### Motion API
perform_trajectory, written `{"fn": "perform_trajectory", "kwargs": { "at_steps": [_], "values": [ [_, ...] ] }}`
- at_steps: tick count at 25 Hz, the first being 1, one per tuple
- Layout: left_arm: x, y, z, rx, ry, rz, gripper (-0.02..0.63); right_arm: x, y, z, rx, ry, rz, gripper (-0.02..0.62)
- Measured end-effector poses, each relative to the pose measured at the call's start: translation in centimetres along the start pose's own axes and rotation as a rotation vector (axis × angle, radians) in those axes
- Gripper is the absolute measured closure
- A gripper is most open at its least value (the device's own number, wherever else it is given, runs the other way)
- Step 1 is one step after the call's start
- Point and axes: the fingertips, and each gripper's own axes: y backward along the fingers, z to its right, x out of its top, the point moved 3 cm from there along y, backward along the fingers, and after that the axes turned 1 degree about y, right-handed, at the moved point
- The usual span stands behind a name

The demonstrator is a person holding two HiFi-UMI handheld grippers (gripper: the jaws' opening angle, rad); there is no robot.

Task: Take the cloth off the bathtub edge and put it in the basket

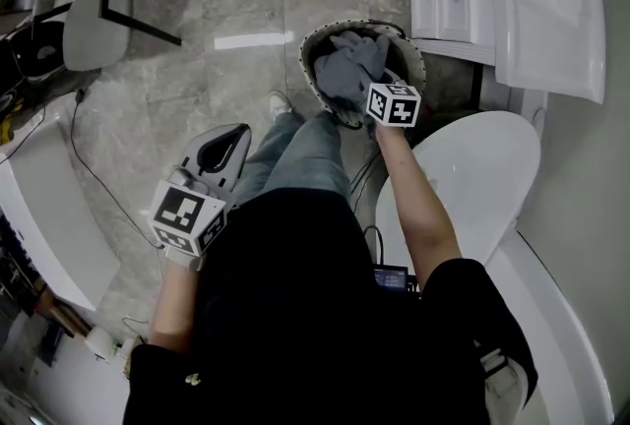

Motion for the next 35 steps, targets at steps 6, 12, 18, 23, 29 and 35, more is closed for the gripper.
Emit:
{"fn": "perform_trajectory", "kwargs": {
  "at_steps": [6,12,18,23,29,35],
  "values": [
    [-2.8,-0.3,-1.2,0.002,0.027,-0.041,0.594,-3.3,-5.0,1.6,-0.031,-0.014,-0.057,0.497],
    [-5.8,-0.4,-2.6,-0.002,0.057,-0.075,0.594,-6.4,-9.6,3.3,-0.088,-0.029,-0.123,0.494],
    [-8.6,-0.7,-3.2,-0.018,0.089,-0.125,0.594,-9.1,-13.1,5.0,-0.137,-0.072,-0.192,0.489],
    [-10.2,-0.2,-4.3,0.026,0.105,-0.151,0.594,-11.2,-15.6,6.3,-0.173,-0.101,-0.236,0.483],
    [-12.1,0.0,-4.7,0.033,0.117,-0.184,0.594,-13.9,-17.7,7.8,-0.214,-0.128,-0.298,0.459],
    [-13.1,0.1,-4.8,0.025,0.117,-0.202,0.594,-14.5,-18.1,8.6,-0.235,-0.160,-0.280,0.442]
  ]
}}
